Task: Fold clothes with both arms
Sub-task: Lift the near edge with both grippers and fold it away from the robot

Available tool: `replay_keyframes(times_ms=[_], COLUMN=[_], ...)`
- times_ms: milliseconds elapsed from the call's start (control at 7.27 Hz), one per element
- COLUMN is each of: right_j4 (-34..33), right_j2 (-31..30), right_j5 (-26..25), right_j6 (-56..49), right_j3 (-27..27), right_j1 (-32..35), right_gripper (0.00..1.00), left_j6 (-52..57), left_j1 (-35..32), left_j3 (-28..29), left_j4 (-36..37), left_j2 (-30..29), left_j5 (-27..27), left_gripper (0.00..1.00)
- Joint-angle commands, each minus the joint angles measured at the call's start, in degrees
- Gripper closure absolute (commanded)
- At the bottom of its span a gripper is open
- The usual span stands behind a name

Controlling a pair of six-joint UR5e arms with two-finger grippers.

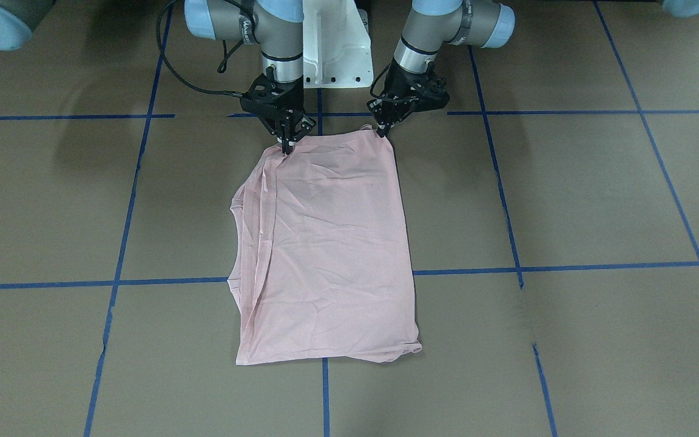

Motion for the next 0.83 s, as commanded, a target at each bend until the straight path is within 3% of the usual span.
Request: replay_keyframes(times_ms=[0, 275, 413, 688], right_j4=[-13.5, -29.5, -31.4, -30.6], right_j2=[-0.2, 0.6, 1.2, 2.1], right_j5=[2.7, 5.8, 6.2, 5.9], right_j6=[0.0, 0.3, 0.3, -0.1], right_j3=[15.1, 31.5, 32.5, 27.6], right_j1=[0.2, -0.7, -0.7, -0.7], right_gripper=[1.00, 1.00, 1.00, 1.00], left_j6=[3.4, 3.3, 3.3, 4.9], left_j1=[-0.2, -0.2, -0.1, -0.5], left_j3=[-15.1, -30.6, -31.9, -27.8], left_j4=[14.3, 31.7, 34.8, 34.7], left_j2=[0.3, -2.8, -4.5, -4.8], left_j5=[-0.8, -7.8, -7.9, -7.3], left_gripper=[1.00, 1.00, 1.00, 1.00])
